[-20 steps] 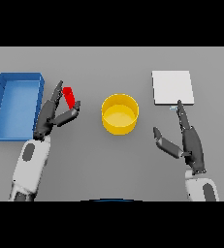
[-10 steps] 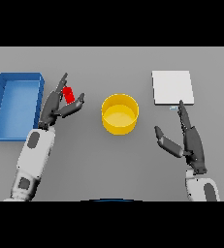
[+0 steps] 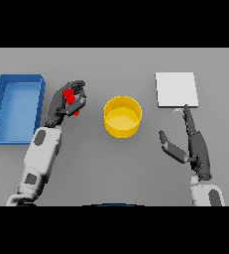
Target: Pick up the red beaker and tilt it to pour out 1 green nut into yellow bowl. Pick up the yellow bowl and place it on the metallic measuring scale.
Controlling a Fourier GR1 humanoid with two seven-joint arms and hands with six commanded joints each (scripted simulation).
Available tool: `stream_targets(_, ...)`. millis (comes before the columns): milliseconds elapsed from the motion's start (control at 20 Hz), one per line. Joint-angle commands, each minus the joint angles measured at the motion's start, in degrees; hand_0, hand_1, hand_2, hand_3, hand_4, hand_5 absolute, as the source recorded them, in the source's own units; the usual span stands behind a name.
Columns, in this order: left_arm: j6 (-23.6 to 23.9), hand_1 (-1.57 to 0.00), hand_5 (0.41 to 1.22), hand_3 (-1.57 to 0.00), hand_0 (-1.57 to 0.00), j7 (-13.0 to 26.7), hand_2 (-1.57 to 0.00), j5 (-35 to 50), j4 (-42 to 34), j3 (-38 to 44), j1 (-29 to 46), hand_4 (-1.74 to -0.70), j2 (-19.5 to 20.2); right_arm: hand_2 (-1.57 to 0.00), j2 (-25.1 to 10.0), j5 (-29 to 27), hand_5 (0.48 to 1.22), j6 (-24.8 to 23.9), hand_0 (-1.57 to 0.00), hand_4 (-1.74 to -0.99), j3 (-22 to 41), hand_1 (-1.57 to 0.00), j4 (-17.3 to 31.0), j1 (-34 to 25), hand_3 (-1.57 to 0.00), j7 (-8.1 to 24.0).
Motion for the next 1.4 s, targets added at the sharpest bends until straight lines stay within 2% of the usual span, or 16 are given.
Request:
stream_targets(0, 0.8, -0.70, 0.941, -0.72, -0.66, -0.3, -0.73, -0.7, 0.2, -0.3, -0.2, -1.50, 0.0, 0.00, 0.1, 0.2, 0.644, -0.2, 0.00, -1.255, 0.2, 0.00, -0.2, 0.3, 0.00, -0.4)
stream_targets(100, 0.9, -1.01, 1.042, -0.93, -0.99, 0.4, -1.03, -1.6, 2.0, -0.4, -2.1, -1.57, 0.7, 0.00, -0.1, 0.0, 0.645, -0.3, 0.00, -1.254, -0.3, 0.00, 0.0, -1.2, 0.00, 1.1)
stream_targets(150, 0.7, -1.12, 1.078, -0.97, -1.11, -0.3, -1.14, -1.7, 2.1, -1.1, -2.2, -1.60, 0.8, 0.00, 0.2, 0.0, 0.644, -0.3, 0.00, -1.252, -0.2, 0.00, 0.2, -1.1, 0.00, 0.8)
stream_targets(250, 0.1, -1.29, 1.129, -1.19, -1.27, -1.3, -1.30, -2.1, 1.9, -1.9, -1.7, -1.54, 1.1, 0.00, 0.2, -0.5, 0.644, 0.0, 0.00, -1.254, -0.3, 0.00, 0.0, -0.6, 0.00, 0.3)
stream_targets(300, 0.3, -1.34, 1.148, -1.27, -1.33, -0.1, -1.35, -2.4, 1.7, -2.1, -1.9, -1.52, 0.3, 0.00, 0.5, -0.5, 0.646, 0.0, 0.00, -1.259, 0.0, 0.00, 0.1, -0.8, 0.00, 0.6)
stream_targets(350, 0.5, -1.39, 1.162, -1.33, -1.38, -0.6, -1.40, -2.6, 1.0, -2.2, -1.1, -1.51, 0.1, 0.00, 0.5, -0.1, 0.645, -0.3, 0.00, -1.257, 0.1, 0.00, -0.5, -0.3, 0.00, 0.4)
stream_targets(400, 1.7, -1.42, 1.159, -1.38, -1.42, -0.7, -1.43, -2.7, 1.0, -2.3, -1.2, -1.55, -0.4, 0.00, 0.4, -0.6, 0.644, 0.0, 0.00, -1.258, -0.2, 0.00, 0.0, -0.6, 0.00, 0.8)
stream_targets(550, 2.0, -1.50, 1.132, -1.47, -1.49, -1.9, -1.50, 0.2, -1.3, -1.4, -0.6, -1.64, -0.5, 0.00, 0.3, -0.7, 0.646, 0.2, 0.00, -1.262, -0.1, 0.00, -0.7, 0.2, 0.00, 0.1)
stream_targets(600, 2.1, -1.51, 1.128, -1.49, -1.51, -2.5, -1.51, 1.2, -2.3, -1.3, -0.3, -1.66, -0.7, 0.00, 0.0, -0.2, 0.646, -0.1, 0.00, -1.258, -0.2, 0.00, -0.8, -0.1, 0.00, 0.7)
stream_targets(700, 3.2, -1.53, 1.118, -1.52, -1.53, -1.2, -1.53, 1.5, -4.6, -1.7, -0.7, -1.69, -0.4, 0.00, 0.2, 0.1, 0.647, -0.2, 0.00, -1.259, 0.1, 0.00, -0.7, -0.4, 0.00, 0.7)
stream_targets(900, 3.4, -1.56, 1.114, -1.55, -1.55, 2.2, -1.56, -1.1, -9.3, -6.1, -1.8, -1.72, 2.0, 0.00, 0.0, 0.6, 0.658, -0.2, 0.00, -1.262, 0.3, 0.00, -0.5, -0.3, 0.00, 0.3)
stream_targets(1000, 2.0, -1.56, 1.121, -1.56, -1.56, 6.4, -1.56, -4.4, -11.6, -10.0, -2.4, -1.73, 4.5, 0.00, -0.3, 0.7, 0.663, -0.3, 0.00, -1.257, 0.0, 0.00, -0.4, -1.0, 0.00, 1.0)
stream_targets(1100, 0.5, -1.56, 1.125, -1.56, -1.56, 9.6, -1.56, -7.2, -12.4, -13.3, -3.6, -1.73, 6.7, 0.00, -0.2, 1.6, 0.671, -0.5, 0.00, -1.256, 0.6, 0.00, -0.5, 0.0, 0.00, 0.3)
stream_targets(1300, -0.3, -1.56, 1.111, -1.56, -1.56, 13.1, -1.56, -10.1, -14.4, -17.8, -3.5, -1.73, 8.5, 0.00, -0.5, 1.8, 0.678, -0.3, 0.00, -1.256, 0.7, 0.00, -1.1, 0.3, 0.00, 1.0)
stream_targets(1350, -0.2, -1.56, 1.112, -1.56, -1.56, 13.6, -1.56, -10.6, -14.9, -18.8, -3.0, -1.73, 8.7, 0.00, -0.5, 1.4, 0.678, -0.3, 0.00, -1.256, 0.3, 0.00, -0.9, -0.3, 0.00, 2.1)
